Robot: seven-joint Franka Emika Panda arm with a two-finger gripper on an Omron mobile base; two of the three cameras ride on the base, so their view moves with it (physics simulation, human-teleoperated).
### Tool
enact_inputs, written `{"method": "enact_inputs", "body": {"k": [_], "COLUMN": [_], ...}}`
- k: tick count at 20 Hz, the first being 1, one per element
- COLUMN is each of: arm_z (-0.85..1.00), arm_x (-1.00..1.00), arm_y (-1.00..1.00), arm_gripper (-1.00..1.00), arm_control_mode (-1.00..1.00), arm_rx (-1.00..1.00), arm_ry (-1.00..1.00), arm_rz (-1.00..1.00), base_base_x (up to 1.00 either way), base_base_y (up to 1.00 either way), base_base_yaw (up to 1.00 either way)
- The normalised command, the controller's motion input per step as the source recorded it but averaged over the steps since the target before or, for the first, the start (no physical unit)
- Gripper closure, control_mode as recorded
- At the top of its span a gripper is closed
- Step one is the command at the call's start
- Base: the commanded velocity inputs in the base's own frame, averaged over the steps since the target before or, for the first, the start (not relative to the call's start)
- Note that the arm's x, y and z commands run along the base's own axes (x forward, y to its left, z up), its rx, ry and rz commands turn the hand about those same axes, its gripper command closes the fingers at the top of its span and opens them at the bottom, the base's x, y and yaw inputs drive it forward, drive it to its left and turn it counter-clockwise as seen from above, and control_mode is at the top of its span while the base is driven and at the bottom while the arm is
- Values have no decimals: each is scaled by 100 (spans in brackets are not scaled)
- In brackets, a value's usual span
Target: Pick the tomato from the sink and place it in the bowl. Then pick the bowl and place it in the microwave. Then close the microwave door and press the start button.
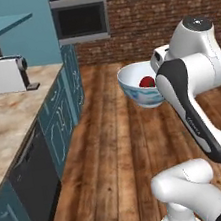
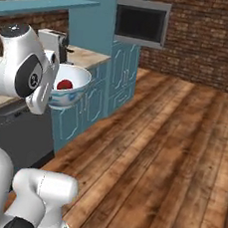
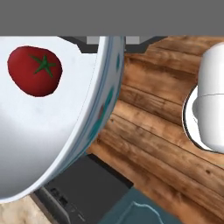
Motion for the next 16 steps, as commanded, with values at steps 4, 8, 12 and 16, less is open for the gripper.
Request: {"method": "enact_inputs", "body": {"k": [4,8,12,16], "arm_z": [0,0,0,0], "arm_x": [0,0,0,0], "arm_y": [0,0,0,0], "arm_gripper": [100,100,100,100], "arm_control_mode": [100,100,100,100], "arm_rx": [0,0,0,0], "arm_ry": [0,0,0,0], "arm_rz": [0,0,0,0], "base_base_x": [28,61,97,100], "base_base_y": [-91,-84,-31,3], "base_base_yaw": [-47,-49,-39,-16]}}
